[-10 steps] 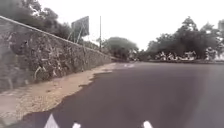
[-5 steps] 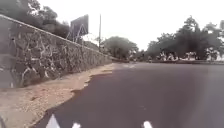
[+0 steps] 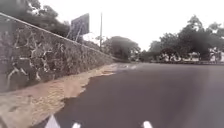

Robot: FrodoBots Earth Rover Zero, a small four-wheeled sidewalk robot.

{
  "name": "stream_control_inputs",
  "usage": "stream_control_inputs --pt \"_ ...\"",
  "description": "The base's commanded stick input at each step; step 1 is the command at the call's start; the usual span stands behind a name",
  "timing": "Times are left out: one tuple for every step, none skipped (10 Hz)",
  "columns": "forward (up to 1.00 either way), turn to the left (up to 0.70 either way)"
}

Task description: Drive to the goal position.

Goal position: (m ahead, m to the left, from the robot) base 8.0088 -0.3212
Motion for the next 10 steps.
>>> stream_control_inputs --pt "0.85 -0.24" --pt "0.85 -0.24" --pt "0.85 -0.24" --pt "0.85 -0.20" --pt "0.85 -0.11" --pt "0.85 -0.02" --pt "0.85 0.00" --pt "0.85 0.00" --pt "0.85 0.00" --pt "0.85 0.00"
